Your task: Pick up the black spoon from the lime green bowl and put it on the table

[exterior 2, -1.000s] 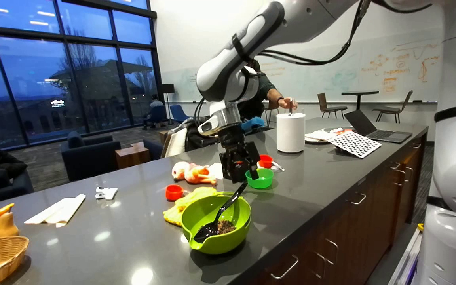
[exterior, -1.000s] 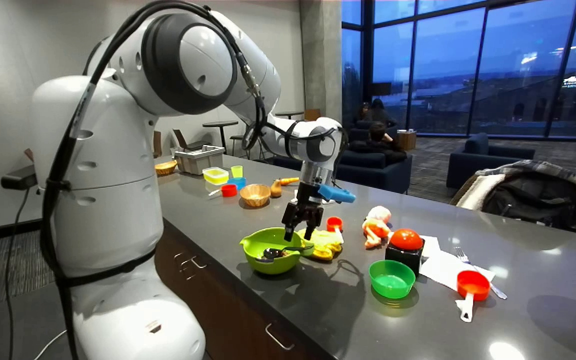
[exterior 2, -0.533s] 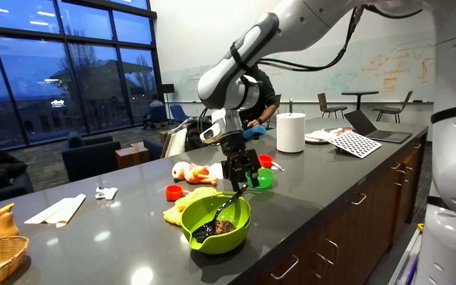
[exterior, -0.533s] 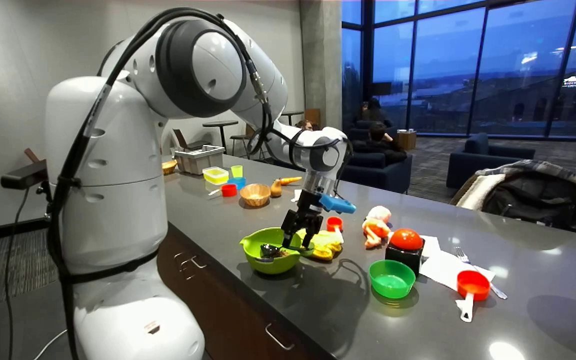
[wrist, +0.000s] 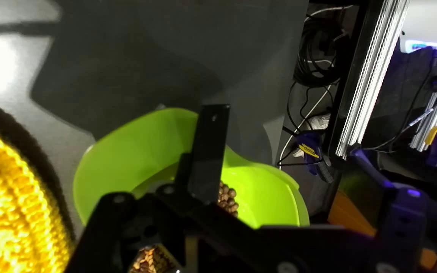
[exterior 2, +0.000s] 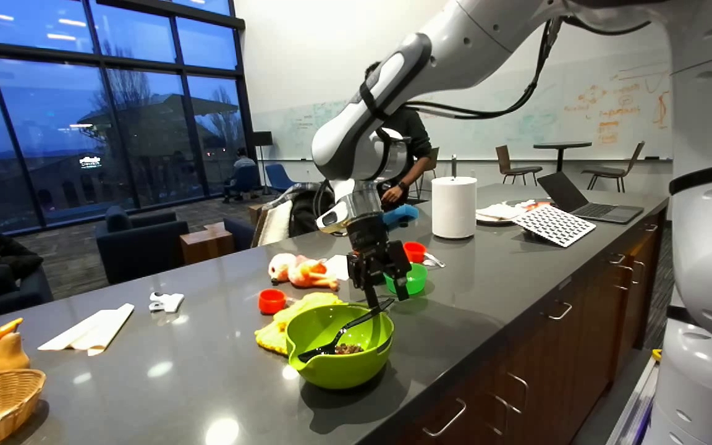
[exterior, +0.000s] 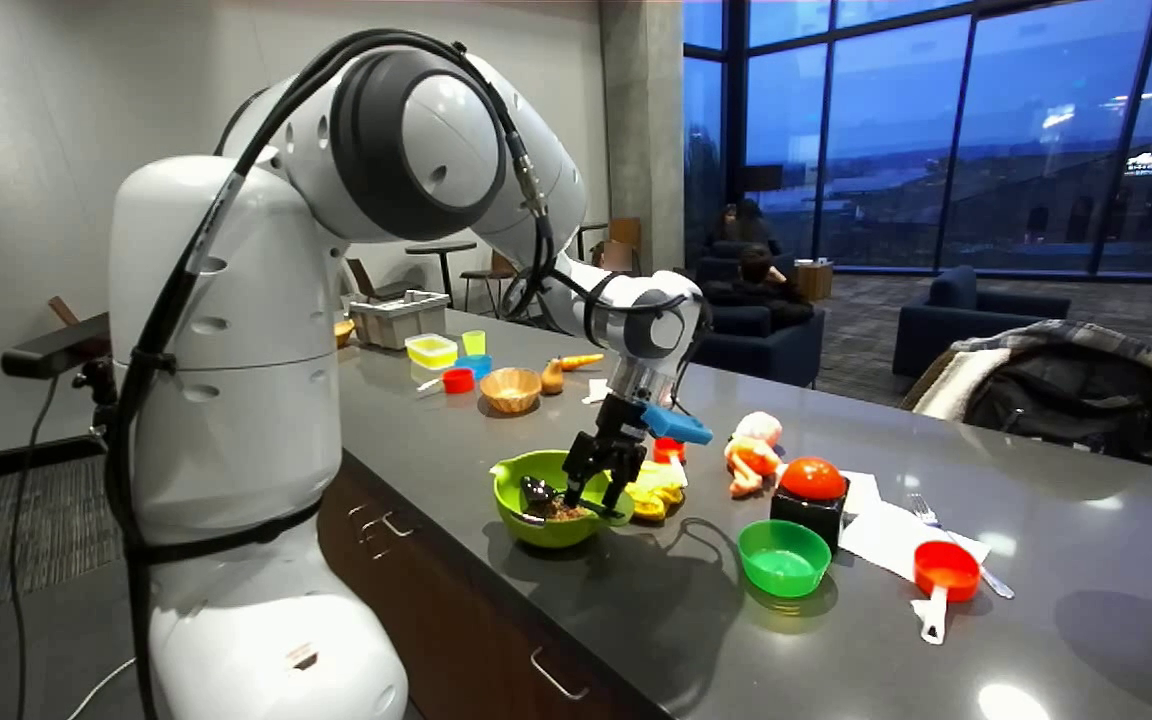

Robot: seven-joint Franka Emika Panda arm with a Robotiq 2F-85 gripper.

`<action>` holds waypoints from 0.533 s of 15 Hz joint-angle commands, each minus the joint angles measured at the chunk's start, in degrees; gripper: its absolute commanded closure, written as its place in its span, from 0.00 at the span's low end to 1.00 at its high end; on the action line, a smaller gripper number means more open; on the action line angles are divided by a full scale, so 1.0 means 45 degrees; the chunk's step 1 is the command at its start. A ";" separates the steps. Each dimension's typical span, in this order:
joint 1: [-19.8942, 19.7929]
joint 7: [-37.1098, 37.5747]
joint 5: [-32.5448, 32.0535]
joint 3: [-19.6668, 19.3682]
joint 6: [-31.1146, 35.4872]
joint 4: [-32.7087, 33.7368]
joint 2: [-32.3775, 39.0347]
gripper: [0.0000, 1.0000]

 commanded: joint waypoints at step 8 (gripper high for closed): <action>0.0274 0.0100 -0.0550 0.0219 -0.0224 0.0554 -0.0726 0.00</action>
